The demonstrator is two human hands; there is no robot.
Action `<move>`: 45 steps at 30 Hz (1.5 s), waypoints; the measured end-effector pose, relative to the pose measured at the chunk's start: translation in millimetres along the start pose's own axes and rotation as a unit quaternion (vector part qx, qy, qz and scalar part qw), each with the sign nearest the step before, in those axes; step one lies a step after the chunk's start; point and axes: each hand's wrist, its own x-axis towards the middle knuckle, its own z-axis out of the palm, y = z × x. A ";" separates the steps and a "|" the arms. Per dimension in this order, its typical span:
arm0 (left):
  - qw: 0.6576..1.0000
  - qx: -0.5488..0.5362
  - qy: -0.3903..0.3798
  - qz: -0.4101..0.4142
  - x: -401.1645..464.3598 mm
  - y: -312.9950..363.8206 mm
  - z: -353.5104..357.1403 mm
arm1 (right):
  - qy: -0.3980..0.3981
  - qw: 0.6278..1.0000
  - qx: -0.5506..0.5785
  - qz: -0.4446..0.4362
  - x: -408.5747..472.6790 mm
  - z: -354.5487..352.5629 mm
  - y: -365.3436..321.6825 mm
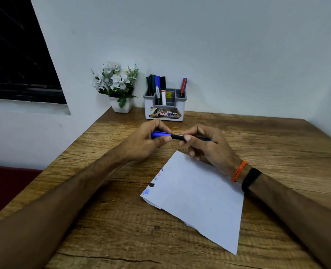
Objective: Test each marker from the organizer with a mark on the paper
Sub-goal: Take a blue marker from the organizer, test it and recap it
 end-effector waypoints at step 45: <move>0.889 0.432 -0.030 -0.148 32.9 -51.2 -5.8 | 0.161 0.932 -0.285 -0.157 128.8 -30.7 -36.0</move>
